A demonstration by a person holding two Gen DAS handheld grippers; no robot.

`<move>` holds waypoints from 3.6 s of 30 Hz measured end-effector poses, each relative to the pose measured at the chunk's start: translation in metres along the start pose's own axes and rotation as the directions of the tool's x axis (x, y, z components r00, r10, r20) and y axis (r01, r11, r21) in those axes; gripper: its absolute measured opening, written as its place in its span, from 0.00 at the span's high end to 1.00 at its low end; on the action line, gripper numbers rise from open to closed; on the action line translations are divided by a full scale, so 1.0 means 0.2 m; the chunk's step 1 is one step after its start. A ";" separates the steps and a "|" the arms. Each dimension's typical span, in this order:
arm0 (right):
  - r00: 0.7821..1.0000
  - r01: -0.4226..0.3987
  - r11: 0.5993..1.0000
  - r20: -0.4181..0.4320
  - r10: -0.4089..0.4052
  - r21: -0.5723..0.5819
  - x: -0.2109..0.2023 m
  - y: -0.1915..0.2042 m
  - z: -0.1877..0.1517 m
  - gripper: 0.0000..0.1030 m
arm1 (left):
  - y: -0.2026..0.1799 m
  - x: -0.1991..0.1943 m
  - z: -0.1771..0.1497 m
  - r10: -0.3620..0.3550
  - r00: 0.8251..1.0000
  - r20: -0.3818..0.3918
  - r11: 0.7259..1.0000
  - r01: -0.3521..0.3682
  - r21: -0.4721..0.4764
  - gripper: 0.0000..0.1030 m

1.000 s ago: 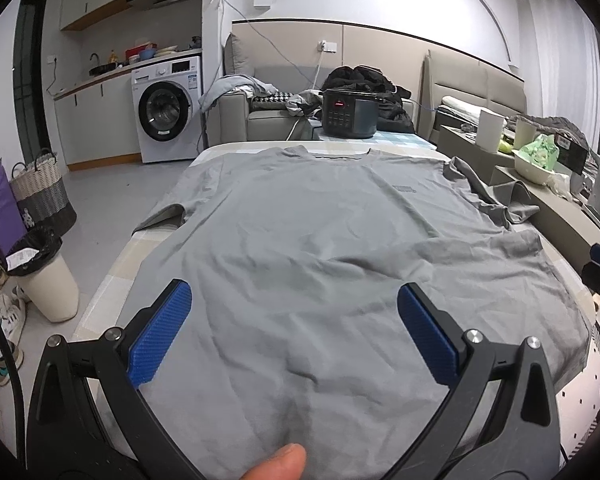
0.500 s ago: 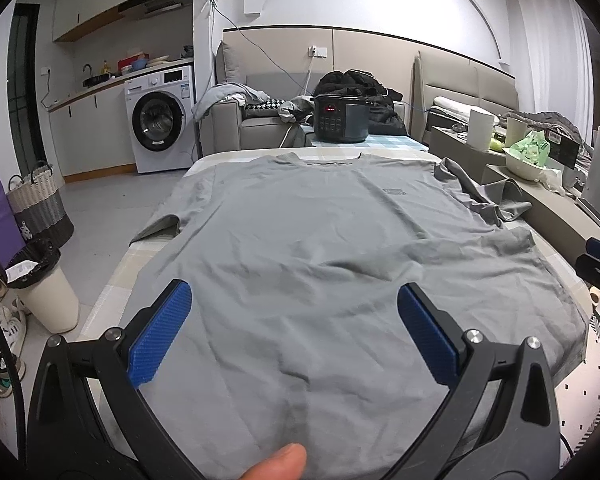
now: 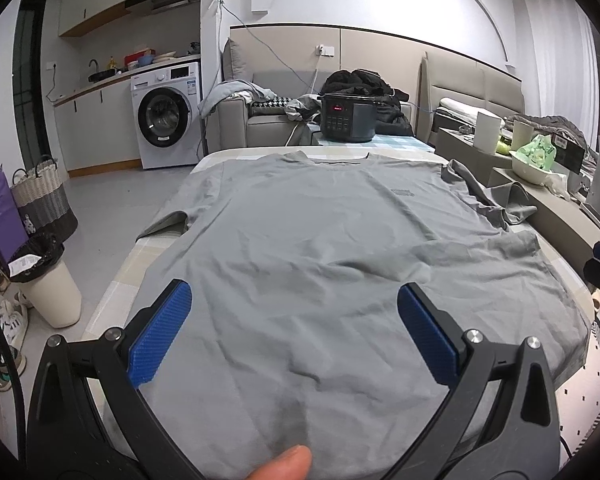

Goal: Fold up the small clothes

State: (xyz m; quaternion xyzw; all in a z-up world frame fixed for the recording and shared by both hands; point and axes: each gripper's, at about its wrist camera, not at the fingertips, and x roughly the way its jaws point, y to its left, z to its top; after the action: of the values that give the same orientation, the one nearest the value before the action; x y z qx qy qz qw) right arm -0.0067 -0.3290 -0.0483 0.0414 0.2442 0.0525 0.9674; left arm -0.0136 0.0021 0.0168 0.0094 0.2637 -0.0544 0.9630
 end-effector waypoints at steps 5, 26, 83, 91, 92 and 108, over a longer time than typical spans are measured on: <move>1.000 0.010 1.000 -0.005 -0.010 -0.007 0.00 0.01 -0.01 0.00 | 0.00 0.01 0.00 0.006 1.000 -0.004 1.000 -0.006 0.009 0.01; 0.999 0.029 1.000 -0.044 -0.029 -0.004 0.03 0.01 -0.02 0.00 | 0.07 -0.03 0.00 0.008 1.000 -0.026 1.000 -0.008 -0.005 0.01; 0.988 -0.003 0.886 -0.133 0.073 0.464 0.57 -0.83 0.42 0.08 | 0.40 0.51 0.37 -0.064 0.994 -0.083 0.979 0.047 -0.199 0.01; 0.971 0.138 0.866 -0.239 -0.022 0.481 0.98 -1.05 0.57 0.20 | 0.25 0.85 0.50 -0.095 0.989 -0.112 0.975 0.070 -0.209 0.01; 0.968 0.159 0.872 -0.248 -0.044 0.463 1.01 -1.07 0.59 0.20 | 0.23 0.88 0.51 -0.099 0.989 -0.114 0.975 0.074 -0.210 0.01; 0.892 0.288 0.916 -0.427 -0.149 0.281 1.32 -1.00 0.58 0.92 | -0.15 1.20 0.52 -0.149 0.979 -0.141 0.984 0.132 -0.123 0.01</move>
State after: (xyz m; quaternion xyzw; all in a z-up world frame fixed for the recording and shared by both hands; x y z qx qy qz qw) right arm 0.2954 -0.5009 -0.0902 0.1665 0.4437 -0.0933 0.8756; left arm 0.2405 -0.0572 -0.0161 -0.0596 0.3379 -0.1063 0.9333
